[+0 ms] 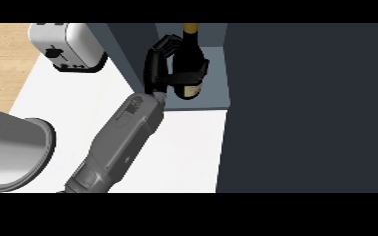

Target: Pick up the wine, place it into the cabinet and close the cabinet

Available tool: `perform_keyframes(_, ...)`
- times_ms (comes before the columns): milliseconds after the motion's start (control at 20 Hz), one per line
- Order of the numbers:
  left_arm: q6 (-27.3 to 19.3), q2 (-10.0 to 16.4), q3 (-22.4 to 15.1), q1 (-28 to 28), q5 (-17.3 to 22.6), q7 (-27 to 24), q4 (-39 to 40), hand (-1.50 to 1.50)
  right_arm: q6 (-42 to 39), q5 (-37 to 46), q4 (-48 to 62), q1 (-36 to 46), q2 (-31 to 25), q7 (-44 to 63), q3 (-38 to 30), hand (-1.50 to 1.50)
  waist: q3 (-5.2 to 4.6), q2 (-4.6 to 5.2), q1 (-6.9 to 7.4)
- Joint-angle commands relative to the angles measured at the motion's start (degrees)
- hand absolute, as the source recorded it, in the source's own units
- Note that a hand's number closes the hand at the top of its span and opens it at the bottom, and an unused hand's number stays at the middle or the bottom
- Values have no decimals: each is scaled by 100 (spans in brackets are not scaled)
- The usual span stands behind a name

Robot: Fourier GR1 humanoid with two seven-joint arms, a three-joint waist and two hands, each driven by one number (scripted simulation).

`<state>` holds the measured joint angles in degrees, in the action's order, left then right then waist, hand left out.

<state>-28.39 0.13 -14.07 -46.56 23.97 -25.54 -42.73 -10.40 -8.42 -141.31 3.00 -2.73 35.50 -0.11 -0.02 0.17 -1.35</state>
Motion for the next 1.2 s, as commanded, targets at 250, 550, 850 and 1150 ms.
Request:
perform_keyframes(250,-23,6,372,-881,34,-763,1338,150,-106,-559,-197,-108,38,-131,-126,-150,4,26,-42)
perform_keyframes(550,-276,-12,405,-1320,169,-1037,1845,150,53,-16,-481,-343,263,-2,440,-150,0,19,-61)
perform_keyframes(850,79,-11,704,-1566,220,-1467,2467,150,-63,-633,-374,-20,-34,98,-88,-150,1,51,-120)
perform_keyframes(1150,228,-12,1273,-1898,753,-1180,2746,150,-28,-436,-134,-19,171,-116,96,-150,1,77,-202)
